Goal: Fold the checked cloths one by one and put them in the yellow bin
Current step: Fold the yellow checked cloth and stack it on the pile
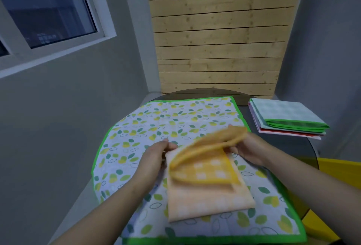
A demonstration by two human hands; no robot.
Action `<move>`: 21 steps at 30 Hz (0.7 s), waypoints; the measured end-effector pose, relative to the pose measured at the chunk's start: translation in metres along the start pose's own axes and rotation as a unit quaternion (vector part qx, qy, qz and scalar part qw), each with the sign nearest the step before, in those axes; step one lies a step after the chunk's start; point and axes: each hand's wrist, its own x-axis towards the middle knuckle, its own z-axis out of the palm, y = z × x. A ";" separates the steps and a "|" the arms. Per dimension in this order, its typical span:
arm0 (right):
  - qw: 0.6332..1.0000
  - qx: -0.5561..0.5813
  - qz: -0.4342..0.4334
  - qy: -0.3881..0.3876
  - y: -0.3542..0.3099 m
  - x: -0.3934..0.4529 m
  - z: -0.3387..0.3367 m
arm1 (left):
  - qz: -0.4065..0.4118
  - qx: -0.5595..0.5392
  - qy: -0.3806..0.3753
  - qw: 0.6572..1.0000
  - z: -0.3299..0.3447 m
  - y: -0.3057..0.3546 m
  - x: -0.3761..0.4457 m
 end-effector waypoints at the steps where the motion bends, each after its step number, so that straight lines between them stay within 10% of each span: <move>1: 1.000 -0.023 0.002 0.008 0.001 -0.001 0.000 | 0.003 0.015 -0.020 1.000 0.000 -0.002 -0.005; 7: 0.974 -0.222 -0.045 0.020 0.007 -0.004 0.000 | 0.102 0.276 -0.070 0.953 -0.005 -0.015 -0.012; 11: 0.883 -0.454 -0.119 0.014 0.009 -0.005 -0.002 | 0.167 0.362 -0.101 0.911 -0.004 -0.016 -0.014; 17: 0.843 -0.512 -0.165 -0.021 0.018 -0.013 0.001 | 0.174 0.459 -0.076 0.868 0.000 -0.023 -0.014; 21: 0.763 -0.625 -0.164 -0.006 0.028 -0.030 0.012 | 0.187 0.640 -0.033 0.745 0.014 -0.016 -0.025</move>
